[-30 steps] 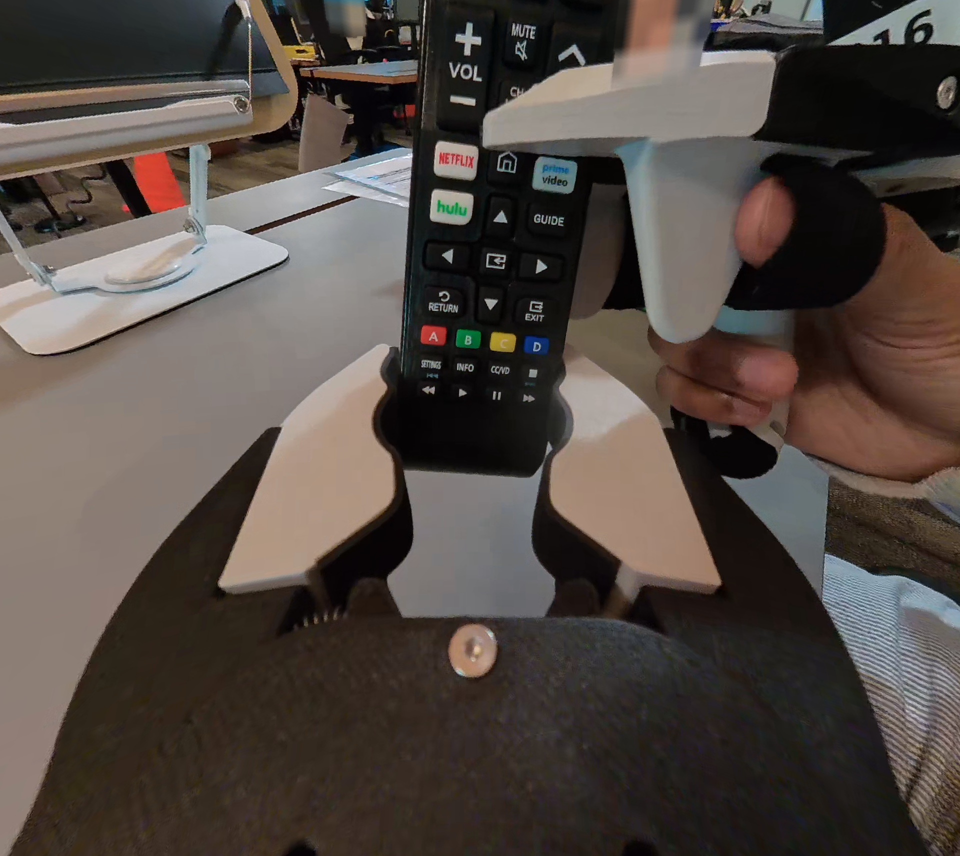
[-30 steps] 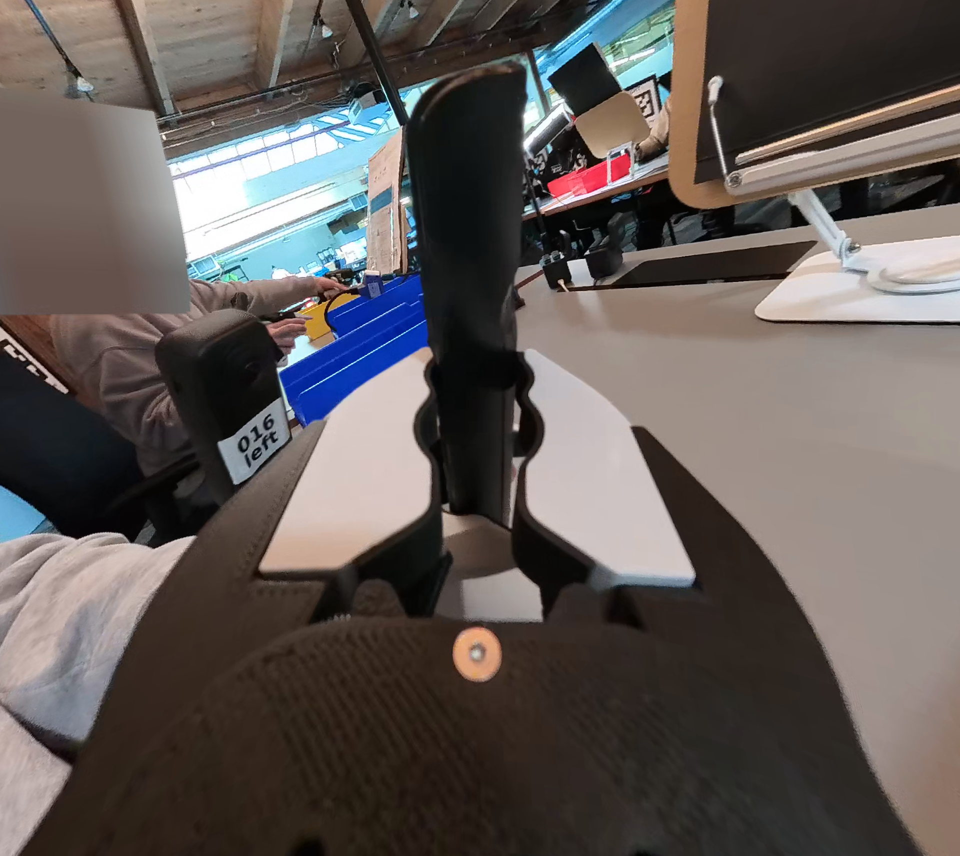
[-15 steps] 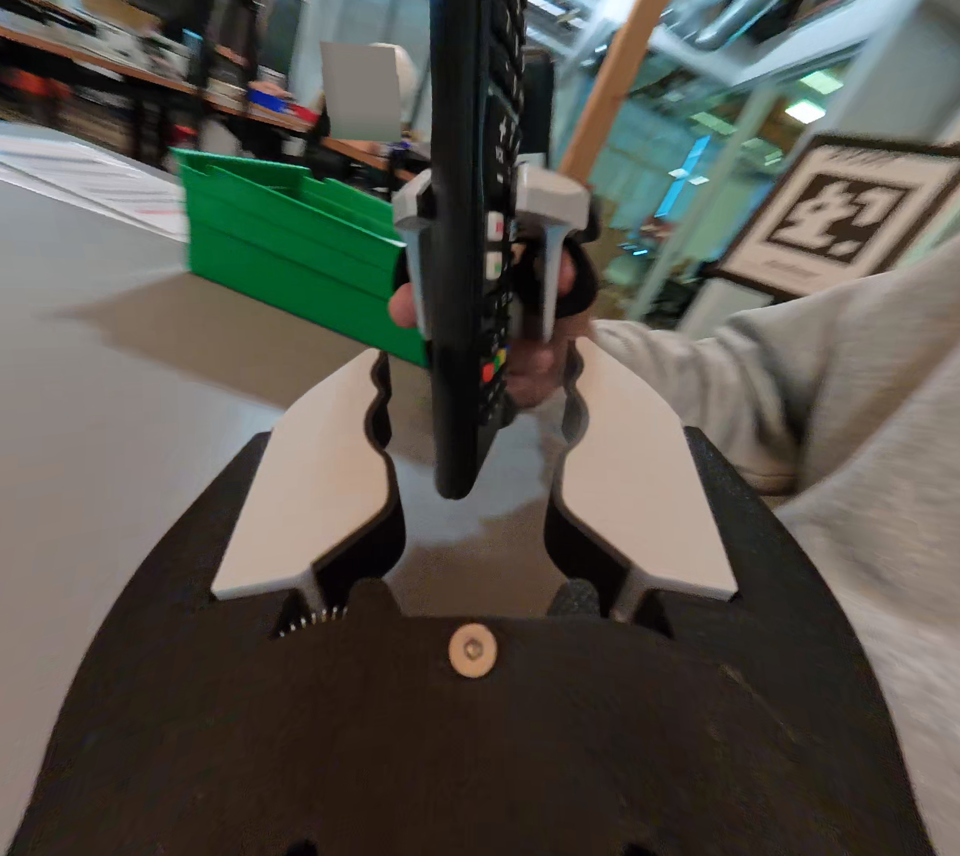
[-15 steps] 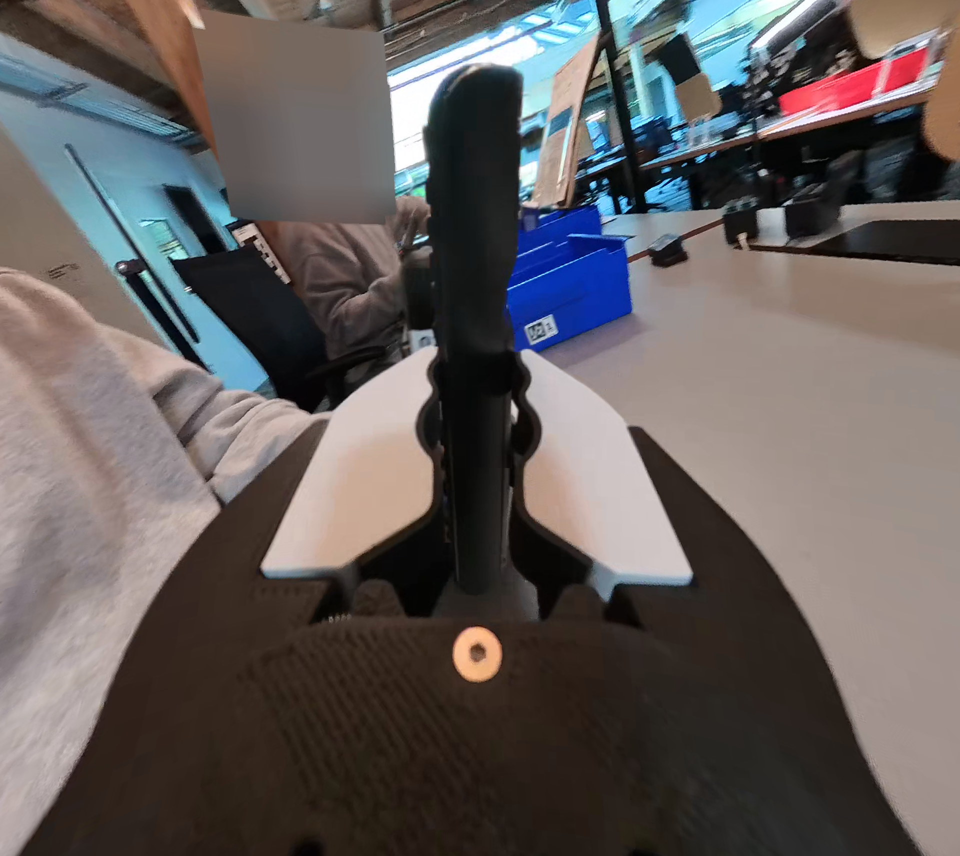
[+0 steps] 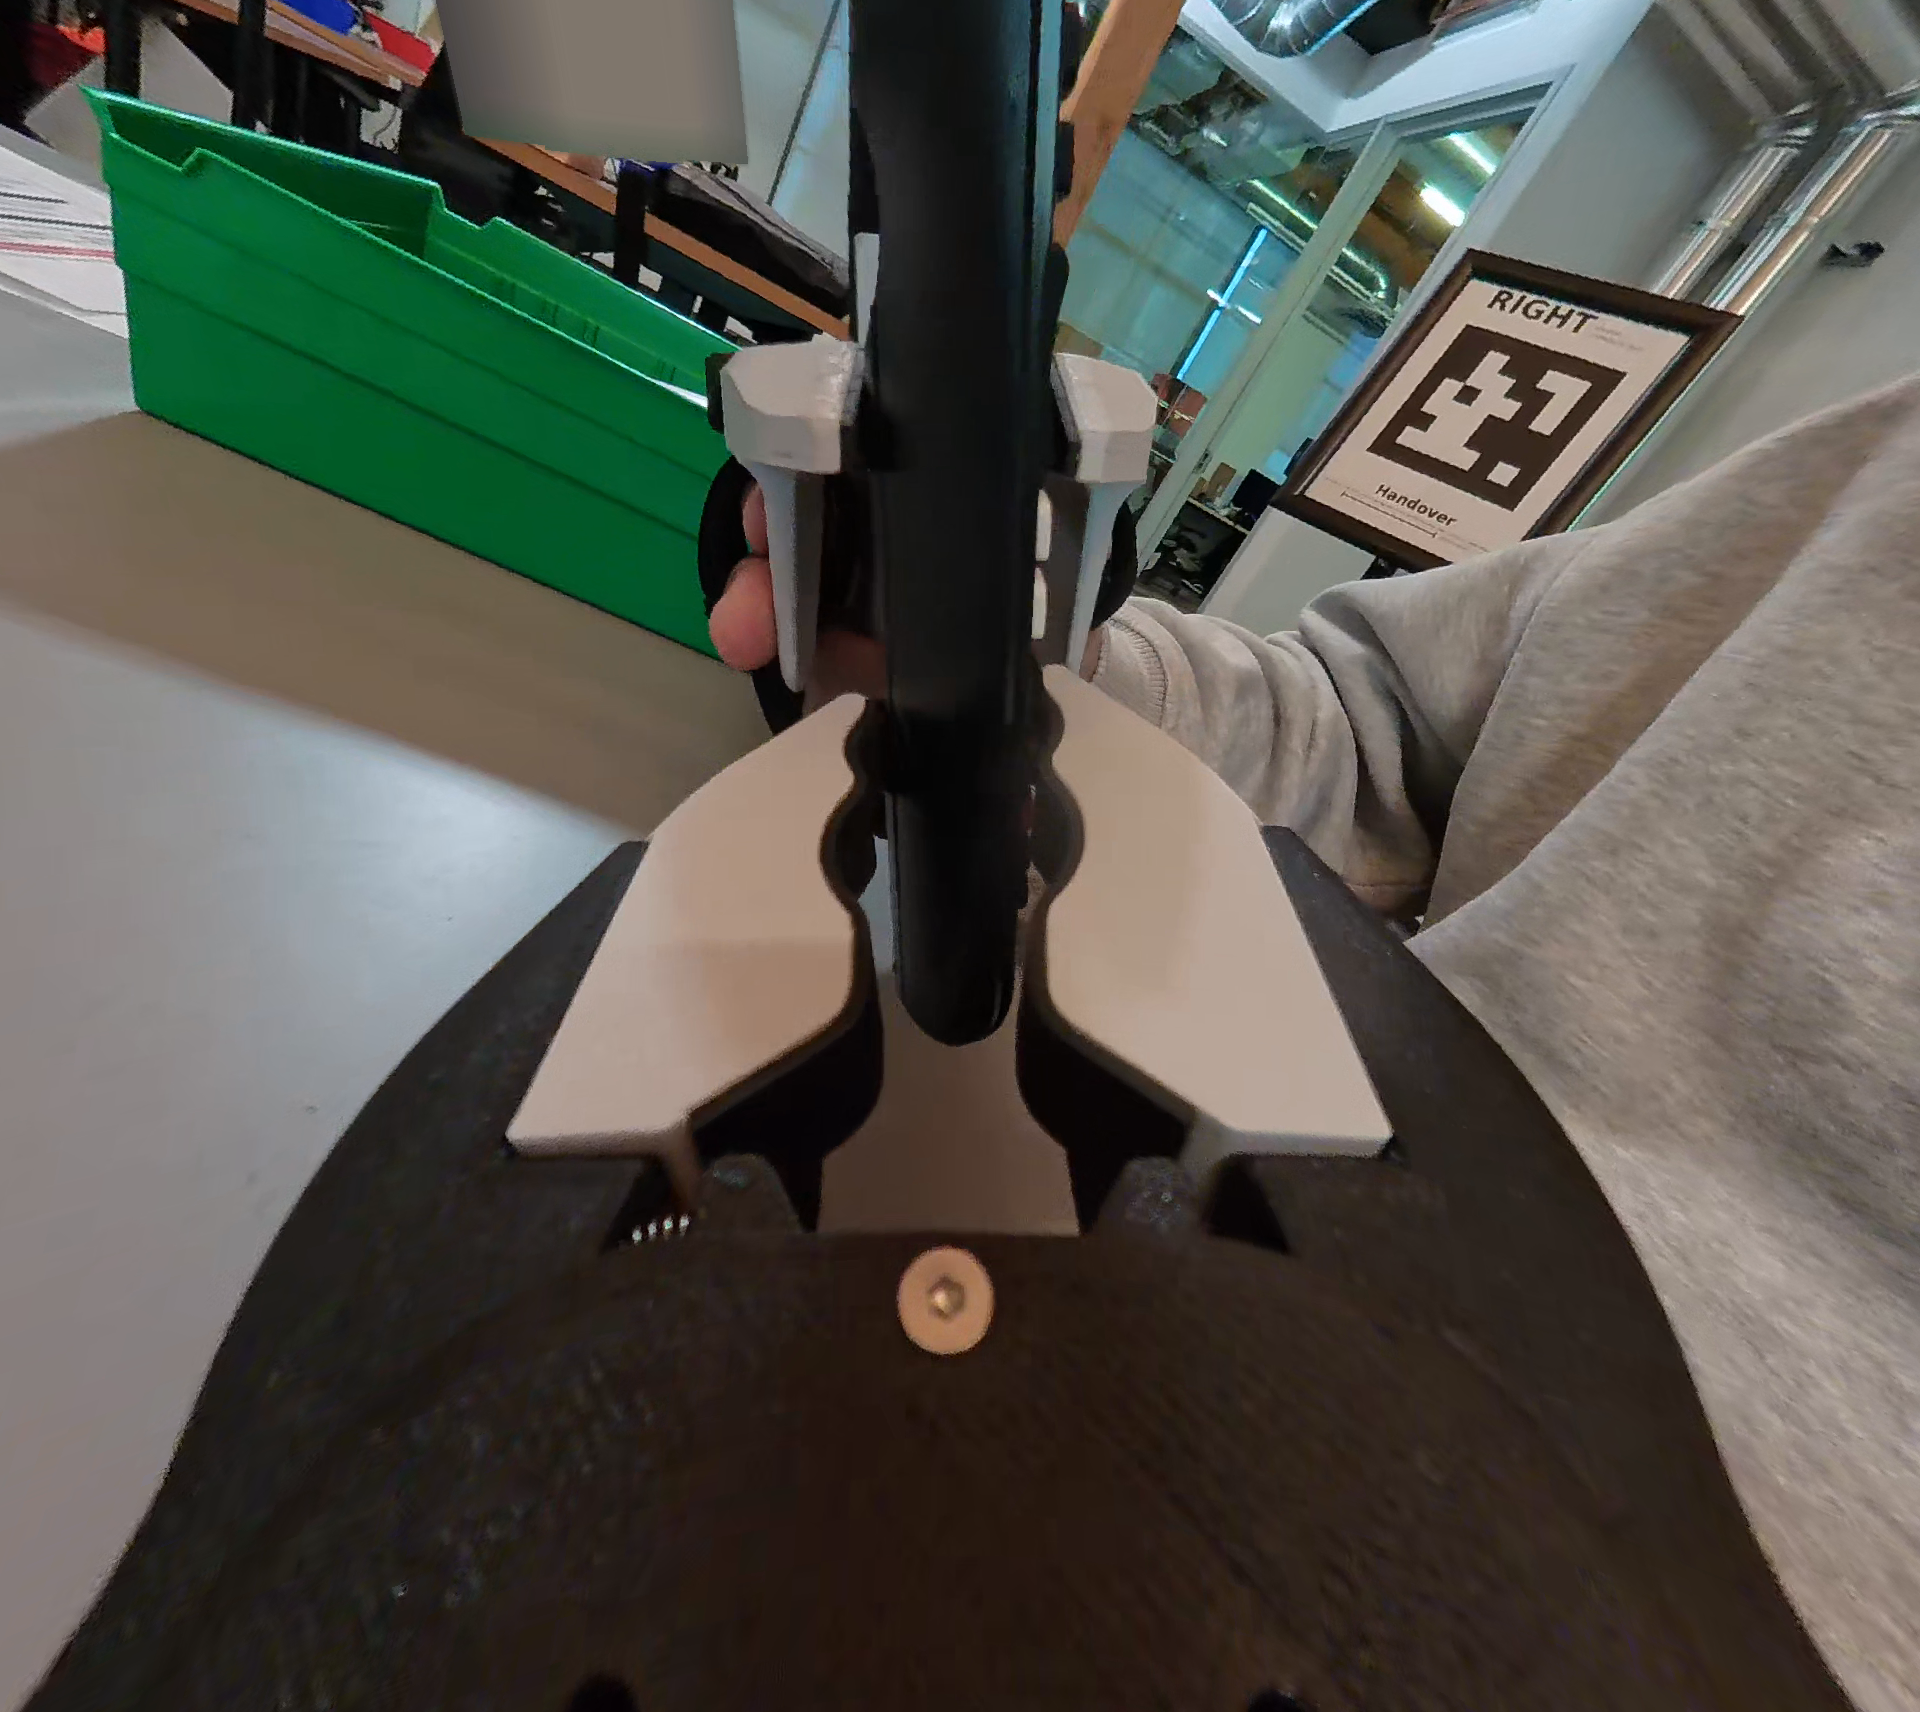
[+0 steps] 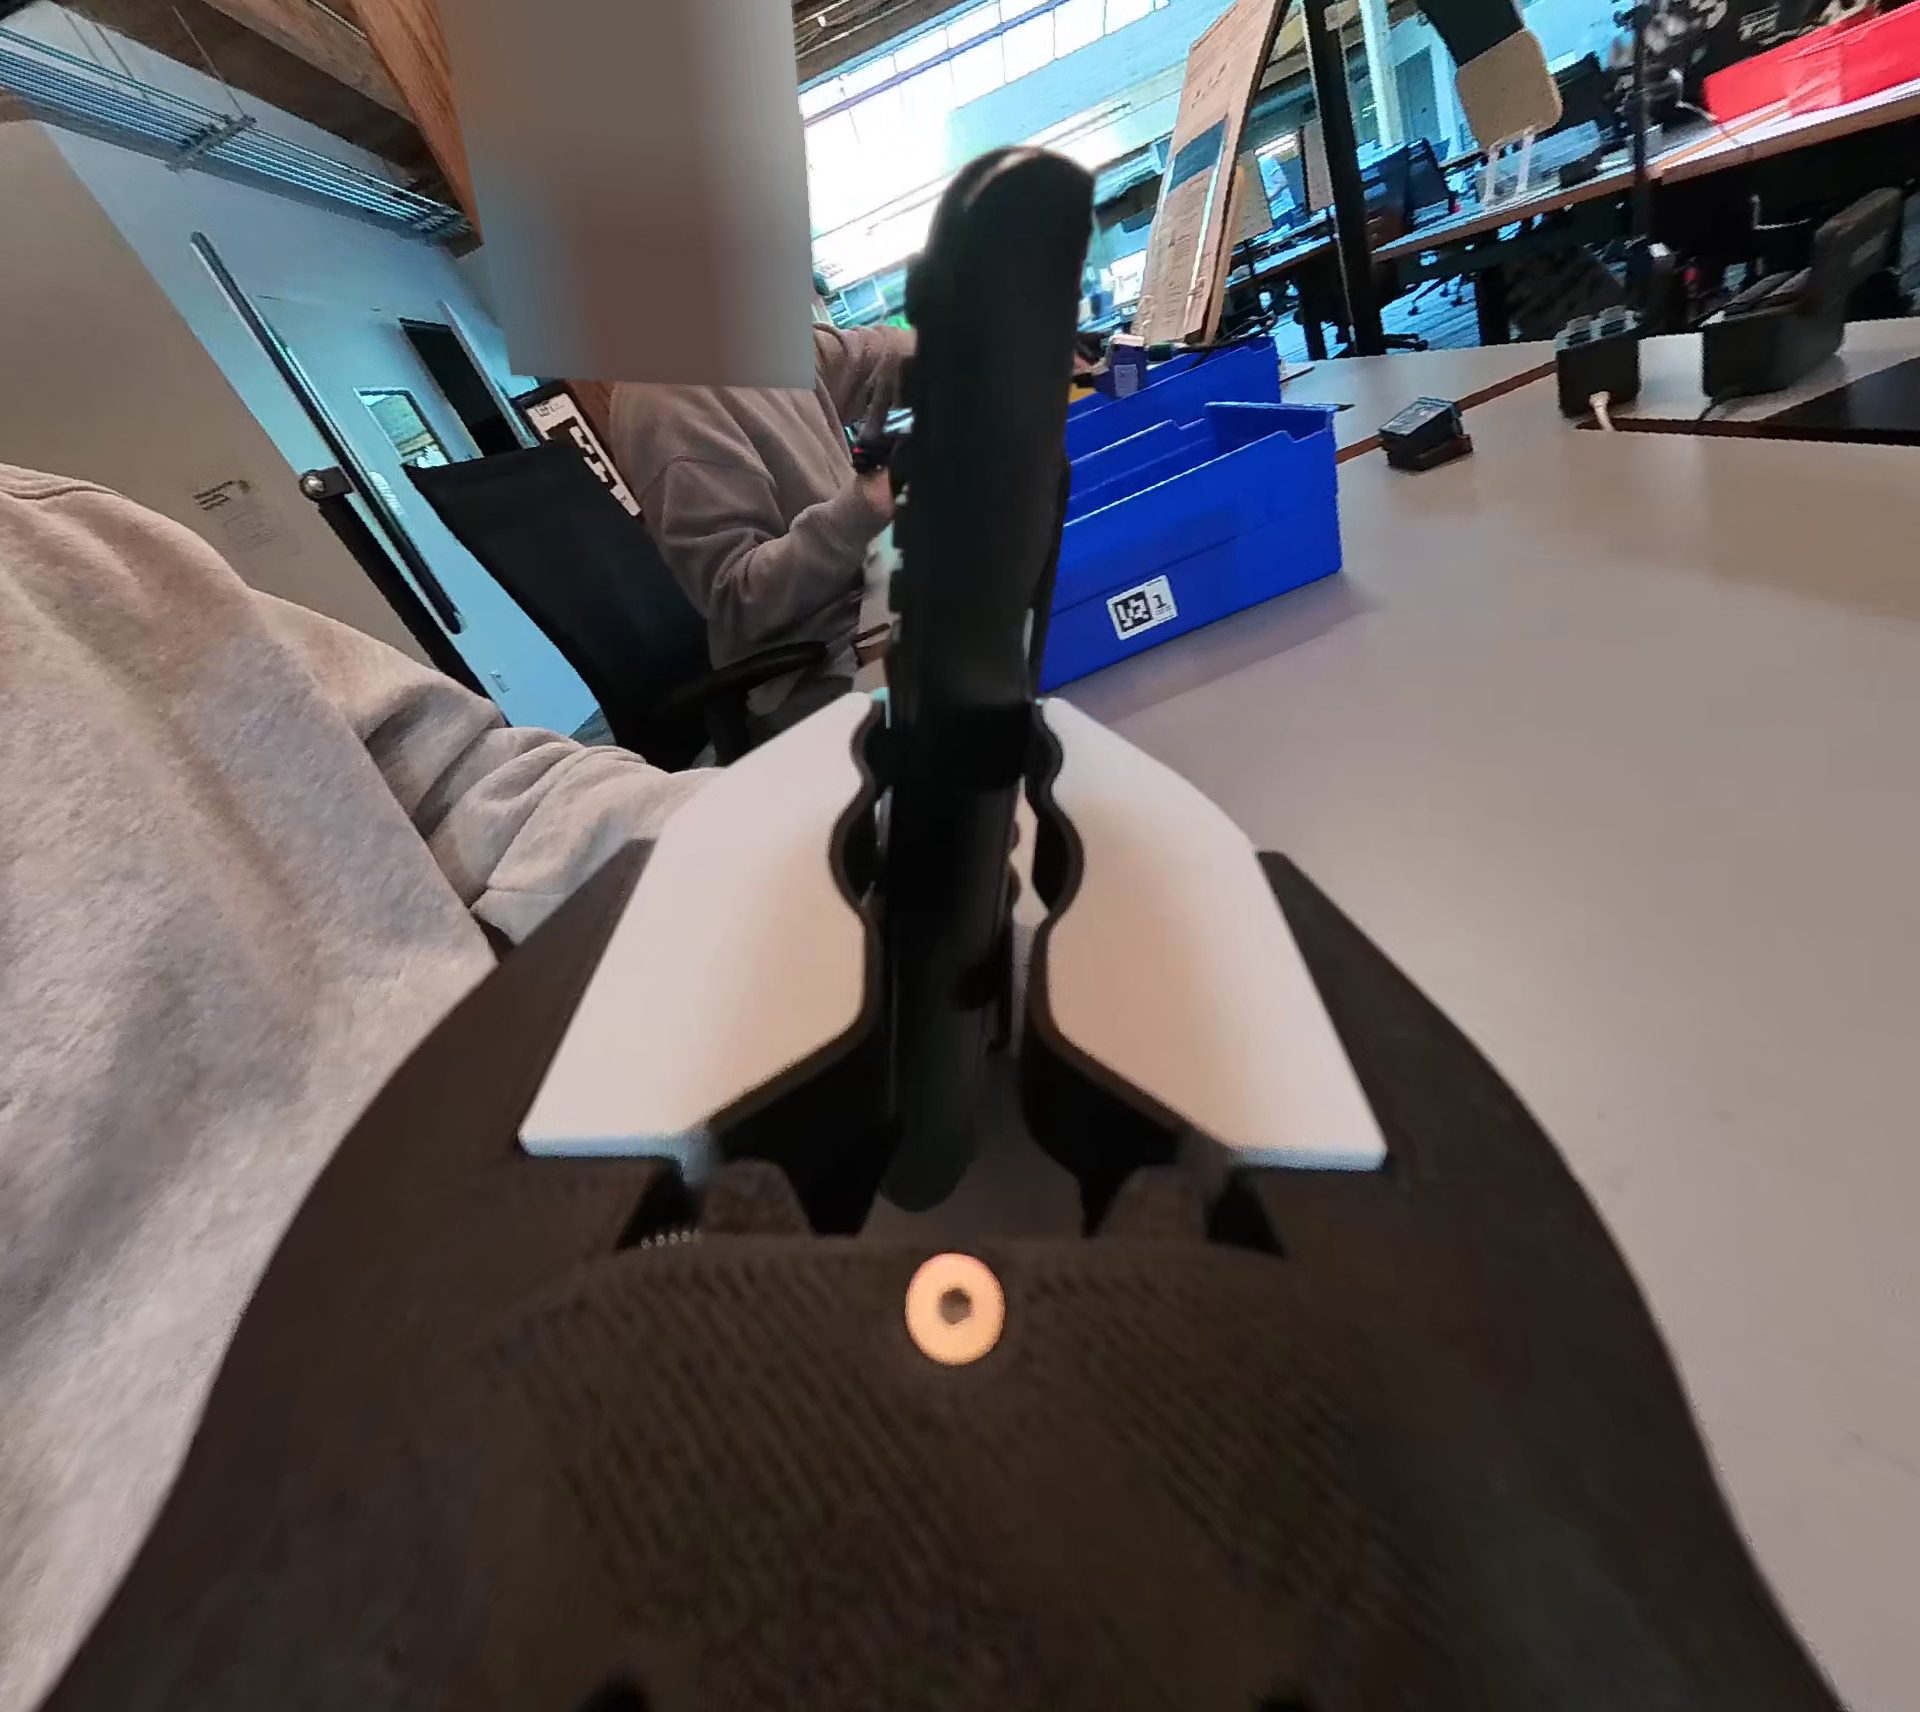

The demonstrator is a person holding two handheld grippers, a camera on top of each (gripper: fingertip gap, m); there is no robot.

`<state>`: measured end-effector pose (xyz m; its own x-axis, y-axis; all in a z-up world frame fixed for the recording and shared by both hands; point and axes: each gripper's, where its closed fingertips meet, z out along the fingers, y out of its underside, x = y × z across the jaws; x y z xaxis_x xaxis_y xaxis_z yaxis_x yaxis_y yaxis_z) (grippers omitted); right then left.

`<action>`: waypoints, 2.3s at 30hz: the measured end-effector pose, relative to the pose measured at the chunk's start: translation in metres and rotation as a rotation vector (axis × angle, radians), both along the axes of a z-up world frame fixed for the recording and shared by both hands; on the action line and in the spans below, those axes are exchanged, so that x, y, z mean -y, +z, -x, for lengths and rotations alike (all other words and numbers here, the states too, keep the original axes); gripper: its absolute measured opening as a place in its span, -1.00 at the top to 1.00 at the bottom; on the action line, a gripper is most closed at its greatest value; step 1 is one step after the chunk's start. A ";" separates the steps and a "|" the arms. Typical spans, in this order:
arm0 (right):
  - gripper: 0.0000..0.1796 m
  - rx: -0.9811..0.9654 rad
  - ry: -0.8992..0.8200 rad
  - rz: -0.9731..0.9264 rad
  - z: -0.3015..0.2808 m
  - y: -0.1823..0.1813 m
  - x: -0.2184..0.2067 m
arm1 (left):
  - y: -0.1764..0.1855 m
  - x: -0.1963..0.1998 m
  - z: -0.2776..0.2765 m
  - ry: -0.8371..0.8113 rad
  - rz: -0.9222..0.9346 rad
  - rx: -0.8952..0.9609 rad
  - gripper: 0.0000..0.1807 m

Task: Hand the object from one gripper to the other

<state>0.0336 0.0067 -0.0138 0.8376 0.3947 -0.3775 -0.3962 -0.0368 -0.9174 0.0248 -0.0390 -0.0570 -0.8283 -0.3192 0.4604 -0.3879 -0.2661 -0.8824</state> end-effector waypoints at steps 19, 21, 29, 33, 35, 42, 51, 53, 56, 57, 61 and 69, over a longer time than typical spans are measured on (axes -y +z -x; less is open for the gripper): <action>0.31 0.018 -0.221 -0.061 -0.043 0.045 0.020 | -0.011 0.003 -0.005 0.041 -0.079 0.007 0.69; 0.33 0.010 -0.200 -0.057 -0.038 0.048 0.019 | -0.010 0.007 -0.003 0.033 -0.089 0.018 0.69; 0.71 0.003 -0.124 0.001 -0.021 0.040 0.014 | -0.018 0.020 0.003 0.003 -0.156 0.031 0.69; 0.71 0.031 -0.125 0.021 -0.020 0.039 0.014 | -0.018 0.018 0.001 0.010 -0.131 0.018 0.70; 0.72 0.041 -0.120 0.031 -0.019 0.038 0.014 | -0.015 0.016 0.000 0.018 -0.110 0.023 0.68; 0.73 0.102 -0.085 0.105 -0.008 0.023 0.009 | 0.003 0.006 -0.003 0.052 -0.013 0.048 0.37; 0.73 0.118 -0.009 0.149 0.009 0.012 0.003 | 0.008 0.007 0.002 0.031 -0.065 0.061 0.36; 0.73 0.121 0.002 0.159 0.011 0.009 0.002 | 0.005 0.011 0.004 0.016 -0.092 0.064 0.43; 0.73 0.121 0.021 0.168 0.015 0.007 0.001 | 0.004 0.013 0.007 0.001 -0.113 0.068 0.64; 0.73 0.112 0.031 0.168 0.017 0.007 0.001 | 0.003 0.014 0.008 -0.011 -0.125 0.069 0.70; 0.72 0.095 0.027 0.146 0.016 0.010 0.000 | 0.004 0.013 0.008 -0.010 -0.145 0.081 0.70; 0.41 0.053 -0.173 0.038 -0.029 0.019 0.008 | 0.018 -0.022 -0.009 0.125 -0.024 0.050 0.70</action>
<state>0.0626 -0.0015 0.0047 0.9109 0.2294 -0.3431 -0.3509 -0.0072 -0.9364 0.0341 -0.0171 -0.0385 -0.8029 -0.4321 0.4108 -0.3088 -0.2880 -0.9065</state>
